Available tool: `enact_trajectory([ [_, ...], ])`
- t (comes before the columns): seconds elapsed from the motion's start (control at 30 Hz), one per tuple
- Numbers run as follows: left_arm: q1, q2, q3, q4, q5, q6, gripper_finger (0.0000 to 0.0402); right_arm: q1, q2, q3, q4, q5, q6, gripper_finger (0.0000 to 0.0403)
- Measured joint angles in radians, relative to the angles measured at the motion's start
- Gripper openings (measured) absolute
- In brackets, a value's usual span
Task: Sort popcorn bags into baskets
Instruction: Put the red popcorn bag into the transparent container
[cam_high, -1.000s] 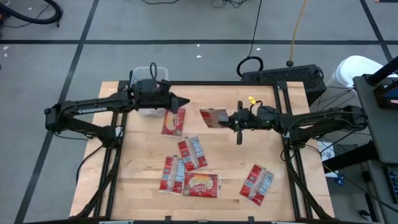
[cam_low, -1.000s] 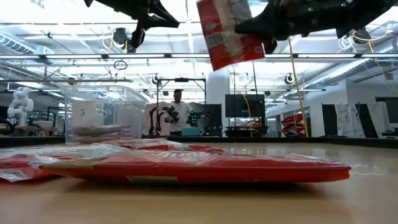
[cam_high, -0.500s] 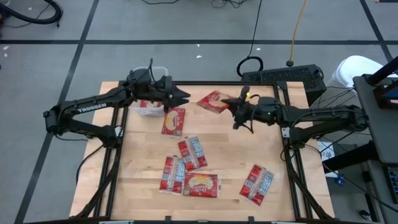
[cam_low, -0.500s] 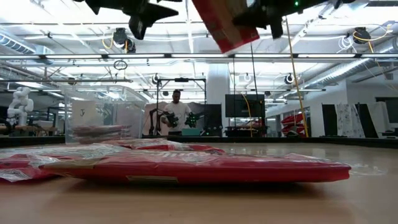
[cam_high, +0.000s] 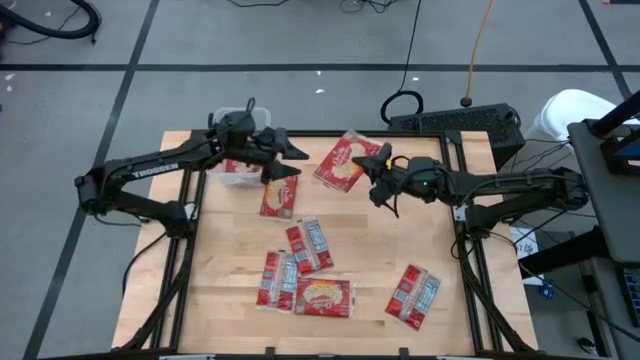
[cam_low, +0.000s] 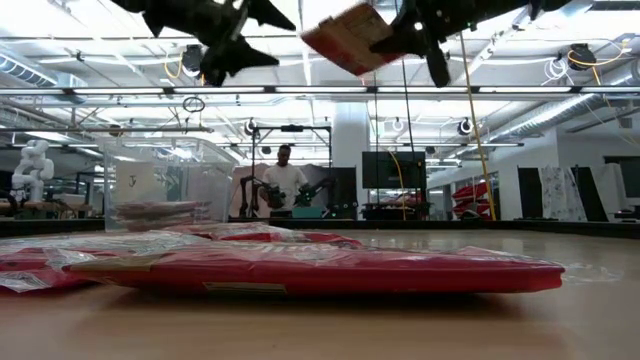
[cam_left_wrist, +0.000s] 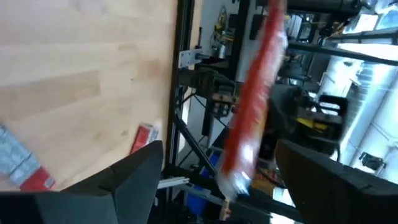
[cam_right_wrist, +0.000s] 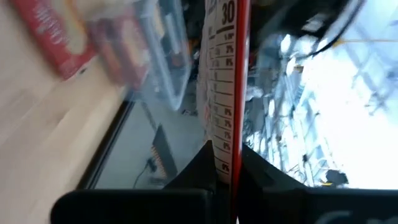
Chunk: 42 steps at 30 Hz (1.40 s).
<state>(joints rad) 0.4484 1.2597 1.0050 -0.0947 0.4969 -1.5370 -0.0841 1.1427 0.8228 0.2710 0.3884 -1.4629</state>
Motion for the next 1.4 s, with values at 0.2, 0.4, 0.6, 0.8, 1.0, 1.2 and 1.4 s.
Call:
enact_trajectory([
  [0.2, -0.015, 0.092, 0.0, 0.154, 0.0, 0.011, 0.0275, 0.0, 0.031, 0.0, 0.033, 0.001, -0.001, 0.0013],
  [0.4, -0.034, 0.156, 0.0, 0.341, 0.025, -0.042, 0.0209, 0.0, 0.031, 0.0, 0.037, 0.005, -0.08, 0.0013],
  [0.6, -0.055, 0.199, 0.0, 0.45, 0.081, -0.063, 0.011, 0.001, 0.029, 0.0, 0.043, 0.033, -0.121, 0.0013],
  [0.8, -0.056, 0.202, 0.0, 0.449, 0.087, -0.027, 0.0023, 0.001, 0.03, 0.0, 0.039, 0.034, -0.073, 0.0014],
  [1.0, -0.027, 0.201, 0.0, 0.456, 0.097, -0.011, 0.0031, 0.0, 0.031, 0.0, 0.054, 0.037, 0.087, 0.0054],
  [1.2, 0.029, 0.188, 0.0, 0.505, 0.103, 0.035, 0.0024, 0.0, 0.03, 0.0, 0.071, 0.039, 0.247, 0.0107],
  [1.4, 0.092, 0.147, 0.0, 0.508, 0.105, 0.111, 0.0024, 0.0, 0.03, 0.0, 0.085, 0.084, 0.507, 0.0142],
])
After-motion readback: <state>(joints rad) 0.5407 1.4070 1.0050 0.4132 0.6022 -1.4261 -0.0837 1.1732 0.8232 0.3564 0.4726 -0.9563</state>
